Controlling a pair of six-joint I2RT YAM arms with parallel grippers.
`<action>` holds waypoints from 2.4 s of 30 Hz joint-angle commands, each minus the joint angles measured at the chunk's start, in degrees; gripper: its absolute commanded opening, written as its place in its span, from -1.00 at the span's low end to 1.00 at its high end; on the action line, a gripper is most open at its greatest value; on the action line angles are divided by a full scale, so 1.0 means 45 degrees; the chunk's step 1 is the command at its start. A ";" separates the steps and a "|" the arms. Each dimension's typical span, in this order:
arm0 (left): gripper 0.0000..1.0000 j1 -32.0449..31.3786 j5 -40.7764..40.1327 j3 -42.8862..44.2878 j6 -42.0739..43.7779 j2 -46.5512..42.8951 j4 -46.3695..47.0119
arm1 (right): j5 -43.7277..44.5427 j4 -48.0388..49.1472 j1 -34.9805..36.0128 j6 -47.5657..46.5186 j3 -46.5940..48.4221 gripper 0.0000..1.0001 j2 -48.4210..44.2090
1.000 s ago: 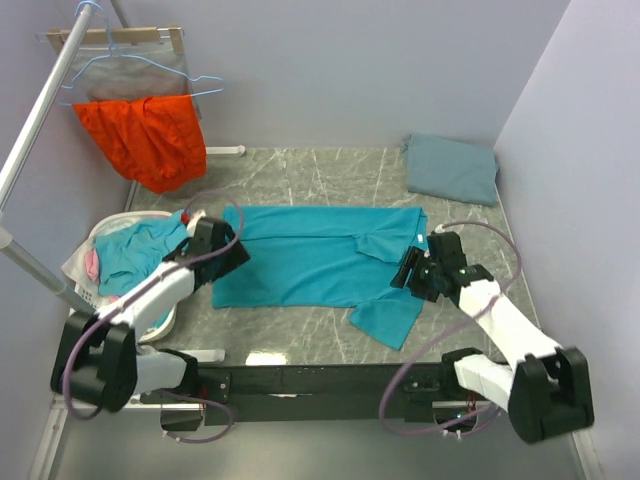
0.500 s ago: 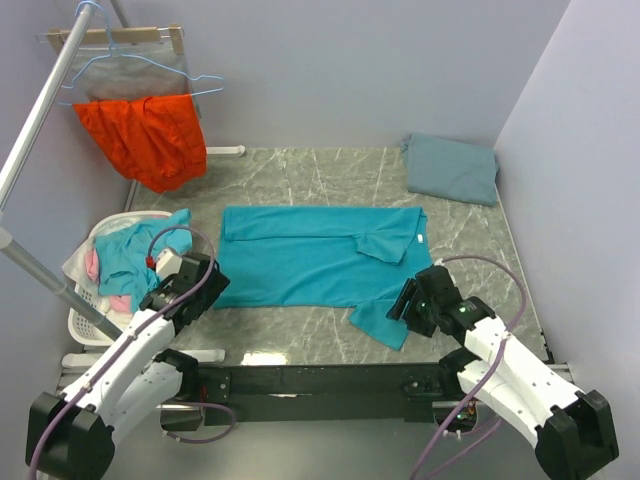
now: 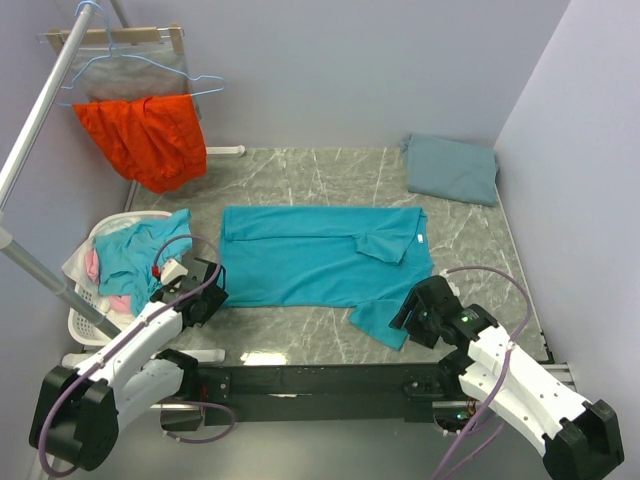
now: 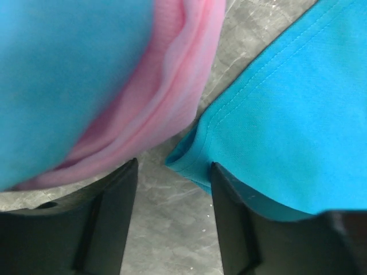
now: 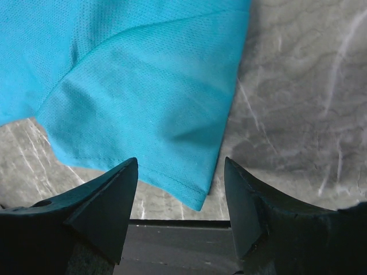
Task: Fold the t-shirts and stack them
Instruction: Grap the side of the flattened tshirt closest away from the robot with both arms, then fold the other side of the tshirt into a rectangle
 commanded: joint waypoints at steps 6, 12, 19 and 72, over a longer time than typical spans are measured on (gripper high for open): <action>-0.03 -0.0016 0.0167 -0.0403 -0.0426 -0.1266 -0.0005 | 0.0340 -0.0520 0.0202 0.0518 -0.0360 0.32 -0.0484; -0.30 -0.0035 0.0283 -0.0480 -0.0328 -0.0915 0.0307 | -0.0012 0.0533 0.0358 0.0518 -0.0768 0.14 0.0122; -0.50 -0.0016 0.0342 -0.0520 -0.0212 -0.0777 0.0542 | -0.0383 0.1218 0.0495 0.0596 -0.0887 -0.49 0.0454; -0.96 0.0549 -0.0947 0.4558 0.2737 0.4239 0.2241 | 0.3723 0.2408 -0.2176 -0.4402 0.5890 -1.00 0.4337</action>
